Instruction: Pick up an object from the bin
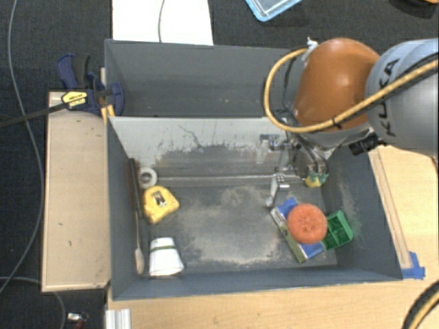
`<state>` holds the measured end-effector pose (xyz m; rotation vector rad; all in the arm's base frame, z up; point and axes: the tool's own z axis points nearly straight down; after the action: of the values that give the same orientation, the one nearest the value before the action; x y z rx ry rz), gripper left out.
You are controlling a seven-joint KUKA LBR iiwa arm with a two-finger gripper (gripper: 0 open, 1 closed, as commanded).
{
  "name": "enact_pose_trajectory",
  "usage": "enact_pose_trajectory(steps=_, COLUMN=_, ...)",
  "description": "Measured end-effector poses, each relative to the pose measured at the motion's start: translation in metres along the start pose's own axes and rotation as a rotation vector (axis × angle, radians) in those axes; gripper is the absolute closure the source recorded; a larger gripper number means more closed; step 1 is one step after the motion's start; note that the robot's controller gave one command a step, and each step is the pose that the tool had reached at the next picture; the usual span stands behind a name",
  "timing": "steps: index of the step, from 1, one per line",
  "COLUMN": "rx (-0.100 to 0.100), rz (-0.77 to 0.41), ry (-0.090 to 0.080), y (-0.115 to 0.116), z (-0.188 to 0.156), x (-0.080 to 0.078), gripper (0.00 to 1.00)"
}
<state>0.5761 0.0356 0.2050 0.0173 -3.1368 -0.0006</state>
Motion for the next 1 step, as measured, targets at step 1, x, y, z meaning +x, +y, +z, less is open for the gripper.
enact_pose_trajectory(steps=1, rx=0.0, rz=0.001, ry=-0.008, y=-0.0002, z=-0.0049, x=-0.0014, gripper=0.0)
